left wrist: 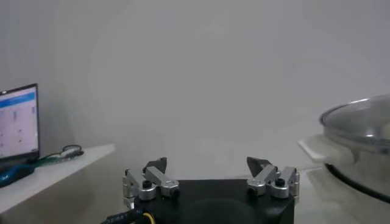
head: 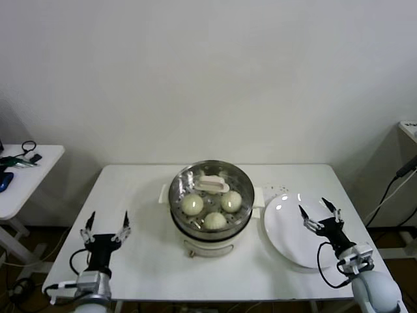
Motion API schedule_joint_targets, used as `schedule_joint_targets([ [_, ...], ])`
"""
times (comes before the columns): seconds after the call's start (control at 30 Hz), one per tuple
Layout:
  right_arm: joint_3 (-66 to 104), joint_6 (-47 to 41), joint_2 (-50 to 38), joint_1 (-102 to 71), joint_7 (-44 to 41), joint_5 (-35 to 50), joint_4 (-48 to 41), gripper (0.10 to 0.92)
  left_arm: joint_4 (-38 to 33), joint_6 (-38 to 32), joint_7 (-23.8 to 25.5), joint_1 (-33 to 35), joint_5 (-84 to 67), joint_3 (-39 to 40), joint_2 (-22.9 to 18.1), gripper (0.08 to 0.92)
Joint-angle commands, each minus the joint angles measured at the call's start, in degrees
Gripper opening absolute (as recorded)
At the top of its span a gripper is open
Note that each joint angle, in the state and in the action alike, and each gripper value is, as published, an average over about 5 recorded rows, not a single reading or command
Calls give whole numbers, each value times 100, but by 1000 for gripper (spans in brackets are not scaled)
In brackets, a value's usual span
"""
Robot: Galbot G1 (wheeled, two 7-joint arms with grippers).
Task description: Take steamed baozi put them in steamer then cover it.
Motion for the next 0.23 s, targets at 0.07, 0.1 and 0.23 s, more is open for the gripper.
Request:
schedule_joint_targets([
  [0.07, 133, 58, 156, -196, 24, 27, 284, 823, 195, -504, 347, 258, -669, -541, -73, 823],
  [0.1, 144, 58, 164, -194, 18, 29, 297, 823, 183, -492, 385, 268, -645, -548, -75, 823],
  [0.23, 158, 58, 169, -194, 0, 32, 332, 823, 133, -453, 506, 304, -546, -568, -67, 823],
])
